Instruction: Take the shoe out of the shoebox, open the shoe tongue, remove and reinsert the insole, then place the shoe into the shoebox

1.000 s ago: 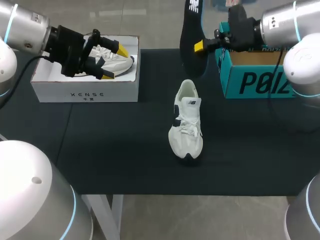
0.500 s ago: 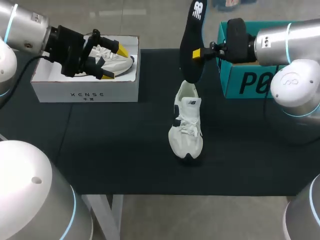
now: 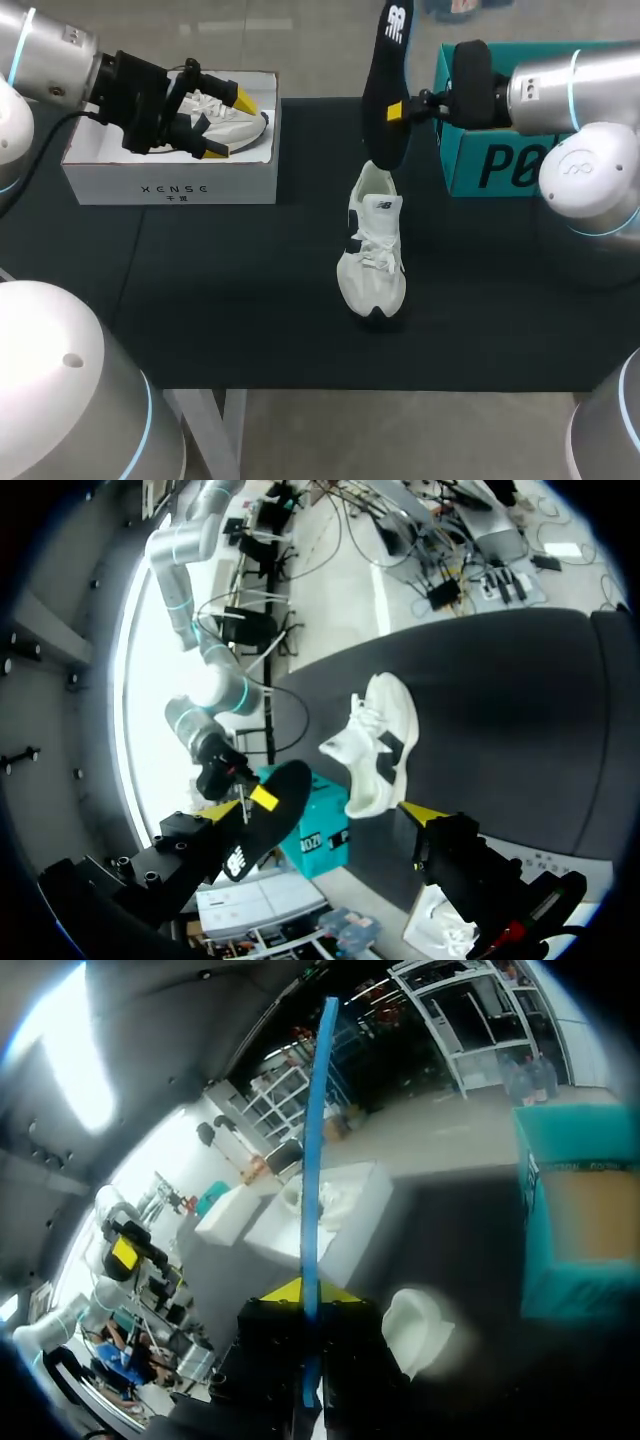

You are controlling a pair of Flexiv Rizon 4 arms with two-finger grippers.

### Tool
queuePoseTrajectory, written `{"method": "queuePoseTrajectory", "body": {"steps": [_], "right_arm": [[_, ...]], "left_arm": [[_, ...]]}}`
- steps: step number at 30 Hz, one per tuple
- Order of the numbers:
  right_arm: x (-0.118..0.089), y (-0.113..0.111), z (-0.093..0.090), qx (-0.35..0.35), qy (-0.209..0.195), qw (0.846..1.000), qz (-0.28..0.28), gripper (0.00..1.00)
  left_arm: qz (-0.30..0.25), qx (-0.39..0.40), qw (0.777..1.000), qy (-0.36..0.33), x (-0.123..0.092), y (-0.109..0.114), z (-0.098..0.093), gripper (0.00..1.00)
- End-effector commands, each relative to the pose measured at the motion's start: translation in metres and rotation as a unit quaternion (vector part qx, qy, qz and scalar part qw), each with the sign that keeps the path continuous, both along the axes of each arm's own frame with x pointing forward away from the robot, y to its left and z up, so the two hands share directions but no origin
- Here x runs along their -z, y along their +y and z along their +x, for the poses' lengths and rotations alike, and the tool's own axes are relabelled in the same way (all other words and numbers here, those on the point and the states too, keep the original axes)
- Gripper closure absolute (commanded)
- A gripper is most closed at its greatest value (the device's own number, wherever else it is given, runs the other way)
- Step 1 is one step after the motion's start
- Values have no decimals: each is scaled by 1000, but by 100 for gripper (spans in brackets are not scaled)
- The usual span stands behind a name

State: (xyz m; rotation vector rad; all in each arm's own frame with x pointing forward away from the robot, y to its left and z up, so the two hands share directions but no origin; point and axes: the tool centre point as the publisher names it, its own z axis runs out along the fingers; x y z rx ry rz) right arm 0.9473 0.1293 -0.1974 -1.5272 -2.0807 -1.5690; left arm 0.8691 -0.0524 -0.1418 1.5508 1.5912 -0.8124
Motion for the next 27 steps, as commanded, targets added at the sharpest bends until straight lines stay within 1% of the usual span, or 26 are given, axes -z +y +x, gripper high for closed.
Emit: {"method": "queuePoseTrajectory", "body": {"steps": [1, 2, 3, 5, 6, 7, 8, 10, 14, 22, 27], "right_arm": [[23, 12, 24, 0, -3, 1000, 2, 100], [27, 12, 27, -3, -7, 1000, 17, 100], [30, 11, 30, 0, -4, 1000, 21, 100], [36, 11, 36, 1, -25, 999, 30, 100], [39, 10, 38, 6, -28, 999, 35, 100], [43, 10, 41, 4, -48, 998, 37, 100], [45, 10, 42, 4, -56, 998, 39, 100], [53, 11, 47, 4, -72, 996, 57, 100], [68, 12, 52, -2, -89, 994, 68, 100], [90, 10, 57, -17, -83, 995, 62, 100], [96, 5, 56, -23, -70, 995, 65, 100]], "left_arm": [[1, -1, 1000, -1, 0, -1, -1, 0], [1, -1, 1000, -1, 0, -1, -1, 0], [1, -1, 1000, -1, 0, -1, -1, 0], [1, -1, 1000, -1, 0, -1, -1, 0], [1, -1, 1000, -1, 0, -1, -1, 0], [1, -1, 1000, -1, 0, -1, -1, 0], [1, -1, 1000, -1, 0, -1, -1, 0], [1, -1, 1000, -1, 0, -1, -1, 0], [1, -1, 1000, -1, 0, -1, -1, 0], [1, -1, 1000, -1, 0, -1, -1, 0], [1, -1, 1000, -1, 0, -1, -1, 0]]}}
